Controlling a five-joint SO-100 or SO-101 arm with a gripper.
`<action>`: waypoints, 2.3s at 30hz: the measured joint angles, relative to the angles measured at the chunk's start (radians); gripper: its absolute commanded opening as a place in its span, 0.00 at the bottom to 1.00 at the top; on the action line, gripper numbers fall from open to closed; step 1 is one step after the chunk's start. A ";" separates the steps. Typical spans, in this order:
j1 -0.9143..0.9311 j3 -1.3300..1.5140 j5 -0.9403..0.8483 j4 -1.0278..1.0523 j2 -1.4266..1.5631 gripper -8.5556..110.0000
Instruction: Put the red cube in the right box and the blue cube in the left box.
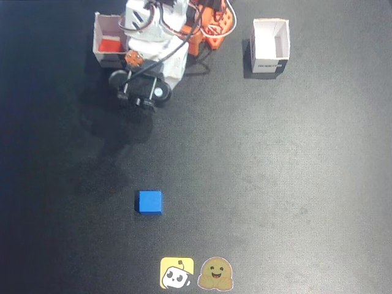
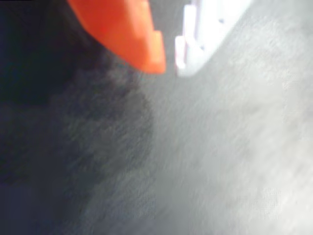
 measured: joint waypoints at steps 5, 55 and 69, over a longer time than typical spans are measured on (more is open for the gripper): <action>-0.048 0.000 0.005 0.023 0.000 0.08; -0.118 -0.505 -0.097 -0.377 -0.936 0.13; -0.135 -0.606 -0.097 -0.391 -1.049 0.22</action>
